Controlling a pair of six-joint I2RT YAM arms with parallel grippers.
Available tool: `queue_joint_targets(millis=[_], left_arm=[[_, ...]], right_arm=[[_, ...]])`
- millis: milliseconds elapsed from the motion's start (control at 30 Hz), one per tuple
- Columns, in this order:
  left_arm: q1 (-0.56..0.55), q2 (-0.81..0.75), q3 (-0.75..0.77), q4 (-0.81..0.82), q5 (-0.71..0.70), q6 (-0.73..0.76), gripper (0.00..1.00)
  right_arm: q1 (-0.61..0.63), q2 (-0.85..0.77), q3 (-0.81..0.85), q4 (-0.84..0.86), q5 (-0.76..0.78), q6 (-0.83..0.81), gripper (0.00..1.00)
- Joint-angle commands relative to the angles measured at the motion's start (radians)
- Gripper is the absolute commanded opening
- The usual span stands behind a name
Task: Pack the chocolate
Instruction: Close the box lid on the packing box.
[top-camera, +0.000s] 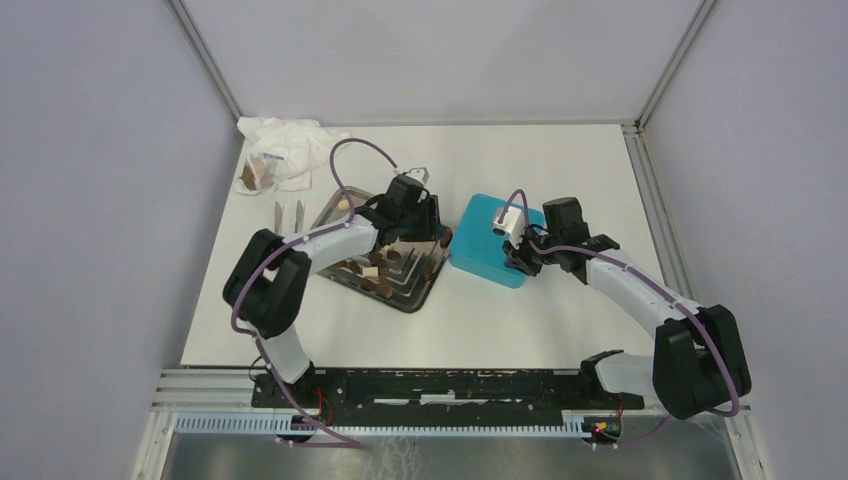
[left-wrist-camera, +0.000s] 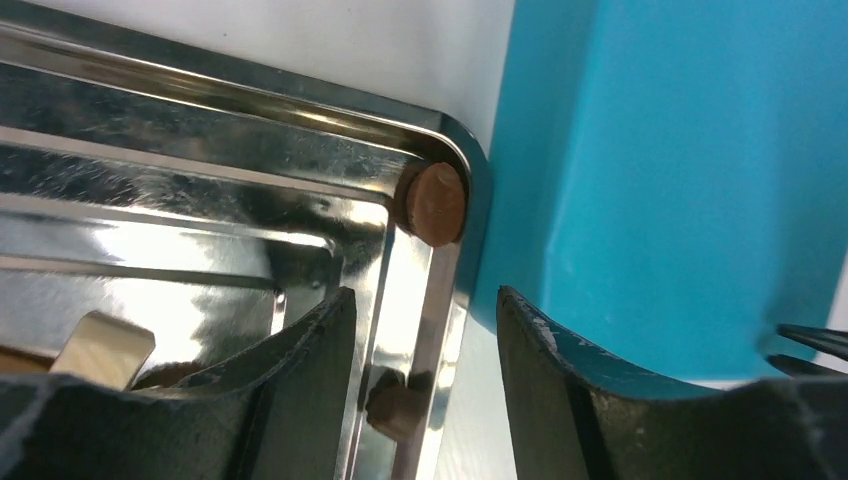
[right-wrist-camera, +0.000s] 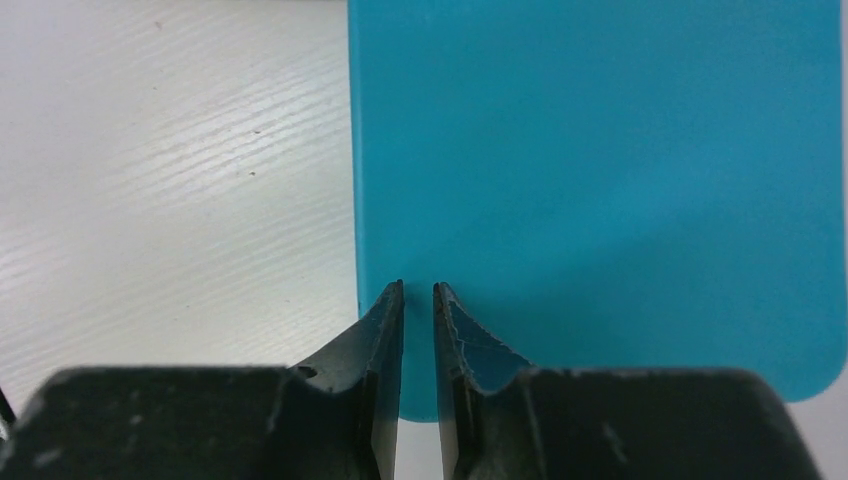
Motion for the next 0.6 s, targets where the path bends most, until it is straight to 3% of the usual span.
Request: queue_joint_targets(millis=[0, 233, 467, 567], left_arm=[[-0.007, 0.110, 0.127, -0.009, 0.038, 0.053, 0.60], [-0.010, 0.264, 0.314, -0.092, 0.070, 0.093, 0.60], [-0.020, 0.332, 0.368, -0.113, 0.112, 0.098, 0.60], [-0.034, 0.350, 0.386, -0.117, 0.124, 0.097, 0.60]], right_arm=[[-0.011, -0.067, 0.011, 0.019, 0.074, -0.021, 0.22], [-0.114, -0.129, 0.014, 0.013, 0.025, -0.016, 0.24], [-0.218, -0.102, -0.017, 0.113, 0.322, 0.086, 0.25], [-0.238, -0.036, -0.006, 0.105, 0.367, 0.109, 0.24]])
